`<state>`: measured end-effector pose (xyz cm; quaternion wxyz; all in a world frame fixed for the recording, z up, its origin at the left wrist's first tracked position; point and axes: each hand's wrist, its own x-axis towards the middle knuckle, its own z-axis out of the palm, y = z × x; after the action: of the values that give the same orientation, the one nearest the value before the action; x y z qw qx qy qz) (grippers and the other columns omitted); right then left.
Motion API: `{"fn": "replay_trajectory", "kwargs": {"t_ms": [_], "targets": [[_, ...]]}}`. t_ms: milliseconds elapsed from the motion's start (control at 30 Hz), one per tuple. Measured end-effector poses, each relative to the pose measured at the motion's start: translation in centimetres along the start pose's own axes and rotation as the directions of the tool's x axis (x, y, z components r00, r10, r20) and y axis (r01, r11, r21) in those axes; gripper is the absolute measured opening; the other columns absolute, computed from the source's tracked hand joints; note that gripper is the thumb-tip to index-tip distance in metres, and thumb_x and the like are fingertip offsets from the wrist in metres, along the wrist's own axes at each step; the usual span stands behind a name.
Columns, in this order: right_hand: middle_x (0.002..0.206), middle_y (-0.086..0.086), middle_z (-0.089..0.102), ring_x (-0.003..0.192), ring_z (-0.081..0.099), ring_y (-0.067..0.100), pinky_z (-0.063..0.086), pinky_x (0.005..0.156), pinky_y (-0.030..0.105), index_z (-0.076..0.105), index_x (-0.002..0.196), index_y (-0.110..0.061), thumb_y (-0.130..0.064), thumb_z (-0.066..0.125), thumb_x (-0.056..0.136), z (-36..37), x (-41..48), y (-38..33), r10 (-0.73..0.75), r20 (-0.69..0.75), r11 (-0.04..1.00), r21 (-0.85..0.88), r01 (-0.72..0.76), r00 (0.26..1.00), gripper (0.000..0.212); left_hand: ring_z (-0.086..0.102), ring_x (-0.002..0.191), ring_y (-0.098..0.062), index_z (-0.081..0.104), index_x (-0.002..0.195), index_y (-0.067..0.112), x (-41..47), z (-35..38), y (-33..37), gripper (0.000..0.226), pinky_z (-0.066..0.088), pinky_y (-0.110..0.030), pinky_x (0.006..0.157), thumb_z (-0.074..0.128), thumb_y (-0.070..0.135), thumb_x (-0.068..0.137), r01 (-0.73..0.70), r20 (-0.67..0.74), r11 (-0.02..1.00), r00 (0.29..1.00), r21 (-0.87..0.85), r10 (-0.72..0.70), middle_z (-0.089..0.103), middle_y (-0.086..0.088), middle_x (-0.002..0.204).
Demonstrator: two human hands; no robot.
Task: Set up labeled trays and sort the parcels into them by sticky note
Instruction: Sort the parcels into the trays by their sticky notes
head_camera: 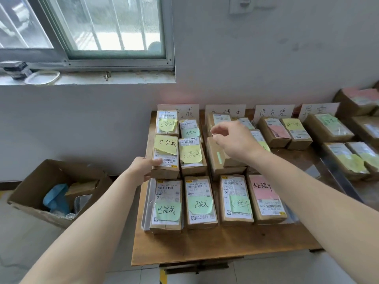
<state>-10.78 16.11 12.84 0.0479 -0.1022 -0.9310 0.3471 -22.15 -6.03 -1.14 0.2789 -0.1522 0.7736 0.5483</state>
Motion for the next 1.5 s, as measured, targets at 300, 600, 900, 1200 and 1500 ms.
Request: {"fn": "replay_trajectory", "kwargs": {"t_ms": [300, 600, 900, 1200, 1500], "targets": [[0.120, 0.002, 0.063, 0.100, 0.052, 0.007, 0.036, 0.083, 0.016, 0.060, 0.121, -0.012, -0.014, 0.049, 0.095, -0.9, 0.2, -0.8, -0.044, -0.010, 0.999, -0.024, 0.043, 0.999, 0.028, 0.063, 0.099, -0.026, 0.061, 0.106, 0.005, 1.5, 1.1, 0.1, 0.025, 0.056, -0.036, 0.083, 0.064, 0.023, 0.089, -0.068, -0.038, 0.997, 0.997, 0.041, 0.069, 0.064, -0.012, 0.109], [0.123, 0.009, 0.057, 0.115, 0.048, 0.022, 0.036, 0.091, 0.026, 0.054, 0.126, -0.009, -0.017, 0.047, 0.096, -2.5, -0.6, -1.8, -0.214, -0.074, 0.936, -0.301, 0.183, 0.974, 0.031, 0.049, 0.072, -0.019, 0.057, 0.097, 0.005, -1.0, 0.8, 1.9, 0.024, 0.045, -0.032, 0.067, 0.055, 0.028, 0.093, -0.165, -0.132, 0.853, 0.956, 0.496, 0.262, 0.059, -0.018, 0.093], [0.121, 0.009, 0.055, 0.117, 0.043, 0.026, 0.033, 0.096, 0.032, 0.054, 0.120, -0.007, -0.022, 0.049, 0.095, -7.9, -2.5, -2.7, -0.418, -0.272, 0.798, -0.566, 0.207, 0.867, 0.030, 0.043, 0.120, -0.028, 0.042, 0.135, 0.009, -13.1, 7.1, 13.6, 0.043, 0.036, -0.037, 0.098, 0.051, 0.017, 0.094, -0.662, -0.008, 0.359, 0.470, 0.658, 0.883, 0.044, -0.011, 0.133], [0.109, 0.013, 0.063, 0.111, 0.051, 0.030, 0.039, 0.093, 0.035, 0.062, 0.109, -0.003, -0.013, 0.061, 0.088, -19.3, -6.3, 0.4, -0.561, -0.547, 0.771, -0.619, 0.151, 0.621, 0.024, 0.050, 0.109, -0.031, 0.052, 0.125, 0.004, -25.0, 17.8, 21.3, 0.037, 0.039, -0.039, 0.091, 0.056, 0.016, 0.089, -0.721, 0.072, -0.125, -0.104, 0.682, 0.992, 0.055, -0.015, 0.119], [0.106, 0.021, 0.063, 0.104, 0.055, 0.038, 0.046, 0.085, 0.044, 0.062, 0.106, 0.004, -0.009, 0.063, 0.086, -35.6, -11.3, 18.2, -0.461, -0.654, 0.806, -0.592, -0.026, 0.600, 0.024, 0.052, 0.104, -0.028, 0.056, 0.120, 0.005, -33.4, 39.3, 24.4, 0.033, 0.037, -0.034, 0.088, 0.054, 0.019, 0.089, -0.769, 0.044, -0.214, -0.236, 0.602, 0.971, 0.057, -0.011, 0.114]]}}
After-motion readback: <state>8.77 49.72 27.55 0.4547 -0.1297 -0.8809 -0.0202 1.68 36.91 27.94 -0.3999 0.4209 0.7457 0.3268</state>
